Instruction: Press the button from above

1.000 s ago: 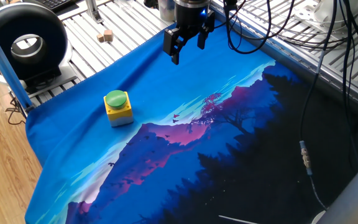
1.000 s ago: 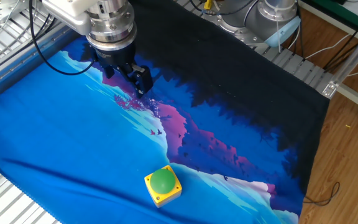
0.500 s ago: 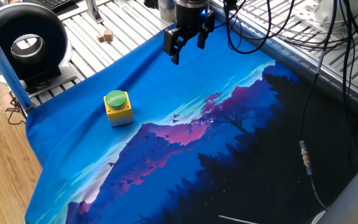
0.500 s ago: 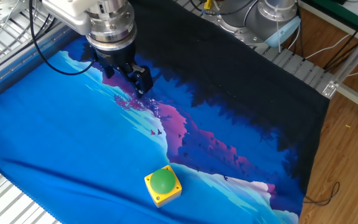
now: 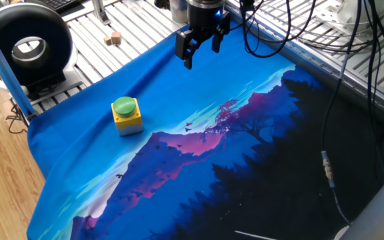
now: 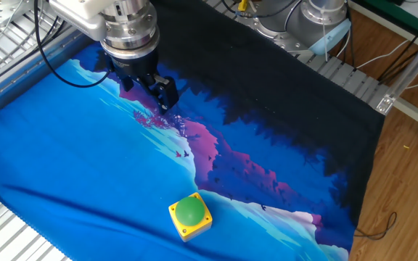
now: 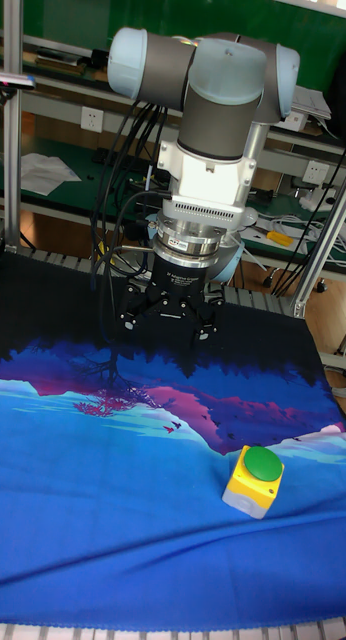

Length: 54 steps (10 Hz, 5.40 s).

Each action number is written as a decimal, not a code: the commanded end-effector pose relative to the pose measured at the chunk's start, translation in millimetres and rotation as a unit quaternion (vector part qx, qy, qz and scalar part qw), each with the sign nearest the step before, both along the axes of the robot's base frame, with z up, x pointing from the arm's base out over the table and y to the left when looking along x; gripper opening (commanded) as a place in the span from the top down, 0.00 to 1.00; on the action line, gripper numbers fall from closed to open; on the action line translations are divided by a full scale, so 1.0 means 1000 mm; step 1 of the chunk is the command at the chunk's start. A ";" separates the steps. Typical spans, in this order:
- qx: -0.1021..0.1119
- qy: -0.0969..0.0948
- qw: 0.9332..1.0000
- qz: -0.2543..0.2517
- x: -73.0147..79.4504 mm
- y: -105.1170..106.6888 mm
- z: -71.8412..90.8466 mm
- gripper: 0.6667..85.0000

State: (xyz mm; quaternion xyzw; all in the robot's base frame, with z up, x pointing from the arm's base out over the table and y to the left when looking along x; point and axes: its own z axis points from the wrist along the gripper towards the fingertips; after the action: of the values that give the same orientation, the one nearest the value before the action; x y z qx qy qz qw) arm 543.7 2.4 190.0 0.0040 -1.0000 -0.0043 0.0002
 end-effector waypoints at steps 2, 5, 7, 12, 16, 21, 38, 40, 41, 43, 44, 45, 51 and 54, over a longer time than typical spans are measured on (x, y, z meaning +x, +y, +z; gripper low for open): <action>-0.017 -0.160 0.987 0.022 0.082 -0.005 0.013 1.00; -0.016 -0.161 0.987 0.022 0.083 -0.004 0.013 1.00; -0.014 -0.159 0.987 0.019 0.082 -0.004 0.012 1.00; 0.003 -0.116 0.993 0.035 0.059 0.008 0.006 1.00; 0.020 -0.086 0.994 0.066 0.042 0.023 0.005 1.00; -0.017 -0.067 0.995 0.075 0.034 0.004 0.002 1.00; -0.062 -0.124 0.978 0.153 0.067 -0.012 0.009 1.00; -0.027 -0.099 0.981 0.165 0.051 0.005 0.004 1.00; -0.018 -0.087 0.982 0.169 0.044 0.008 0.003 1.00; -0.028 -0.053 0.983 0.176 0.052 0.042 -0.005 1.00; -0.021 -0.046 0.984 0.173 0.061 0.073 -0.011 1.00; -0.018 -0.041 0.984 0.170 0.071 0.101 -0.013 1.00; -0.012 -0.063 0.984 0.168 0.136 0.180 -0.066 1.00; -0.004 -0.043 0.984 0.172 0.115 0.188 -0.088 1.00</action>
State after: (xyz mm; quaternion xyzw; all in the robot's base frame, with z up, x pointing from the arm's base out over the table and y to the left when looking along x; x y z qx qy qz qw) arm 664.5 174.4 121.4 0.1764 -0.9831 0.0081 -0.0481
